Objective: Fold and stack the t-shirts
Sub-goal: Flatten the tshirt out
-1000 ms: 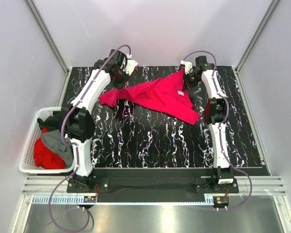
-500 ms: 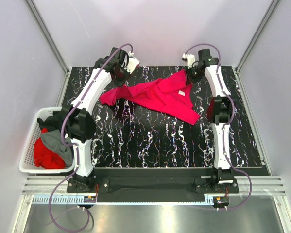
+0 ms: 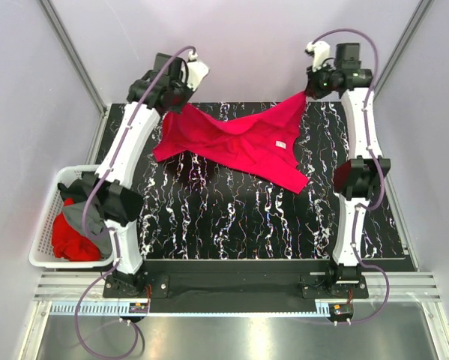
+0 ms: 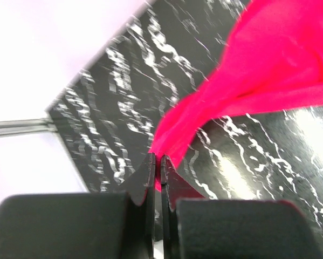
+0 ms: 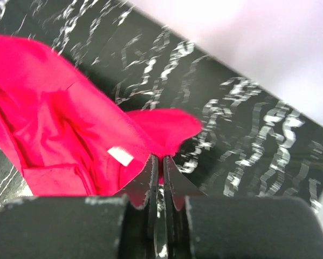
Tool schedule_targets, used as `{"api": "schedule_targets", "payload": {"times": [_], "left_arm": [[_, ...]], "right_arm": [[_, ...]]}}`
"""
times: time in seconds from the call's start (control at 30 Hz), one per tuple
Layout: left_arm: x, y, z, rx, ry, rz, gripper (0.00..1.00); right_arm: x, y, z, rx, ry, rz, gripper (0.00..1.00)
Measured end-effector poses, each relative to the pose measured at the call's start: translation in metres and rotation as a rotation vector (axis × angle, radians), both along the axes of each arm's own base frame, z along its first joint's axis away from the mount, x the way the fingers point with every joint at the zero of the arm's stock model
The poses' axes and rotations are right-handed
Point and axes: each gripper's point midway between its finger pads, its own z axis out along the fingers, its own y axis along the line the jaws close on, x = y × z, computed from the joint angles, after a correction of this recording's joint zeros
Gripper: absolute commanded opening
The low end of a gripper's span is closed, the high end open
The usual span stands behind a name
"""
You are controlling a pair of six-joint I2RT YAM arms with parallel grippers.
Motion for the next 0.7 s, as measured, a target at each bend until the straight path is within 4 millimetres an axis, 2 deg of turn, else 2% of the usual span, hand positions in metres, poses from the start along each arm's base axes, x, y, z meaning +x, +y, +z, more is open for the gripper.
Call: {"api": "schedule_targets", "payload": {"times": [0.07, 0.13, 0.2, 0.3, 0.37, 0.4, 0.47, 0.53, 0.6, 0.7], "left_arm": [[-0.005, 0.005, 0.028, -0.008, -0.070, 0.007, 0.00], [-0.012, 0.011, 0.059, -0.016, -0.148, 0.016, 0.00], [-0.024, 0.019, 0.092, -0.025, -0.227, 0.027, 0.00], [-0.044, 0.029, 0.141, -0.040, -0.351, 0.035, 0.00], [-0.060, 0.035, 0.170, -0.052, -0.425, 0.031, 0.00], [-0.069, 0.038, 0.184, -0.059, -0.462, 0.025, 0.00], [-0.085, 0.041, 0.206, -0.071, -0.525, 0.011, 0.00], [-0.107, 0.044, 0.224, -0.085, -0.578, -0.013, 0.00], [-0.132, 0.048, 0.243, -0.099, -0.635, -0.038, 0.00], [-0.170, 0.055, 0.270, -0.127, -0.725, -0.071, 0.00]], "right_arm": [[-0.004, -0.014, 0.022, 0.005, -0.037, -0.038, 0.00], [-0.009, -0.036, 0.054, 0.006, -0.099, -0.102, 0.00], [-0.021, -0.065, 0.098, 0.008, -0.188, -0.191, 0.00], [-0.055, -0.106, 0.178, 0.012, -0.356, -0.320, 0.00], [-0.091, -0.127, 0.235, 0.006, -0.486, -0.405, 0.00], [-0.110, -0.130, 0.261, 0.003, -0.550, -0.429, 0.00], [-0.156, -0.123, 0.317, 0.009, -0.697, -0.445, 0.00], [-0.201, -0.112, 0.360, 0.019, -0.817, -0.439, 0.00], [-0.251, -0.101, 0.395, 0.029, -0.928, -0.429, 0.00], [-0.312, -0.093, 0.423, 0.033, -1.039, -0.437, 0.00]]}}
